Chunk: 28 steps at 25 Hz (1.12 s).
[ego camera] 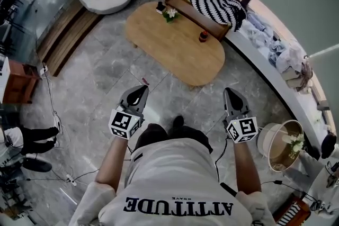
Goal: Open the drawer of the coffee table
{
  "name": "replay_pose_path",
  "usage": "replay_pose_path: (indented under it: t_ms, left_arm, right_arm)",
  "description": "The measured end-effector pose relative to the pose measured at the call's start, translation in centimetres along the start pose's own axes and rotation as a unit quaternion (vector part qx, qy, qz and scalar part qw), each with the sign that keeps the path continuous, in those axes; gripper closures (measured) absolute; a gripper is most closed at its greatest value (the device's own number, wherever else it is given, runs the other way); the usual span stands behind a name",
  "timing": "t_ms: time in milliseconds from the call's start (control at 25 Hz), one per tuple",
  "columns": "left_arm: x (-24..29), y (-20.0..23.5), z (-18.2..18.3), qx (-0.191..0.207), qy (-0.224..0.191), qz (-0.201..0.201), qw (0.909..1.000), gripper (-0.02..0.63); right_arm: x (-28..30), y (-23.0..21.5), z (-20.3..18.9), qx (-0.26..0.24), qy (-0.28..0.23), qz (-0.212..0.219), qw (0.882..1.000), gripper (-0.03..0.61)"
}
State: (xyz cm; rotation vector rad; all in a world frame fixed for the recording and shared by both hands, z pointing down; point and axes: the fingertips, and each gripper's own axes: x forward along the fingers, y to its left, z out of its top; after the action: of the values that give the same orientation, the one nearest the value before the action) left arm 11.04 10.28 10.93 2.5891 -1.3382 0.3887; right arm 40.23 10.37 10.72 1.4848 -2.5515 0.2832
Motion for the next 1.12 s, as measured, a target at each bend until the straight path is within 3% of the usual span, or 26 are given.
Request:
replay_pose_path:
  t_ms: [440,800,1120]
  left_arm:
    - [2.2,1.7,-0.5,0.000,0.020,-0.018,0.9996,0.594]
    - [4.2,6.7,-1.2,-0.006,0.011,-0.098,0.9952,0.594]
    - [7.2,11.5,-1.5,-0.024,0.023,-0.182,0.9828,0.594]
  right_arm:
    - [2.6,0.1,-1.7,0.036,0.010,0.014,0.999,0.560]
    - [8.3,4.9,-1.8,0.034,0.023,0.021,0.999,0.560]
    - [14.6,8.0,-1.1,0.035,0.045,0.016,0.998,0.560]
